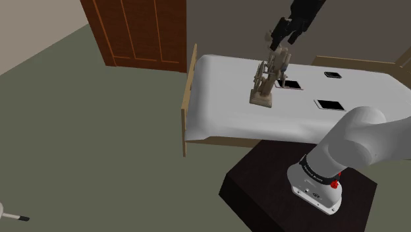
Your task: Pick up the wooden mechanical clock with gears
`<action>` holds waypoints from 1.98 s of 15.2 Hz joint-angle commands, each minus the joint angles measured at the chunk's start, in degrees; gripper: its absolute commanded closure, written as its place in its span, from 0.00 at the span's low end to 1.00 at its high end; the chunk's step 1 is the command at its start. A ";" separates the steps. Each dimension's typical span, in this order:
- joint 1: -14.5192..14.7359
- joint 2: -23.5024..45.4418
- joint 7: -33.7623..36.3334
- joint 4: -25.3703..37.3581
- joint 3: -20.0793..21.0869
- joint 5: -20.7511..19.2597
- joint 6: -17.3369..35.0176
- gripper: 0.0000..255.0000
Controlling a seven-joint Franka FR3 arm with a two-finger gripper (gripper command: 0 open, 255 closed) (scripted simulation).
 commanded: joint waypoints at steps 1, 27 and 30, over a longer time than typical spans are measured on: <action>0.00 0.00 0.00 0.00 0.00 0.00 0.00 0.00; 8.64 10.34 -47.80 0.59 -31.36 -5.18 8.53 1.00; 8.65 10.36 -47.81 0.61 -31.37 -5.18 8.54 1.00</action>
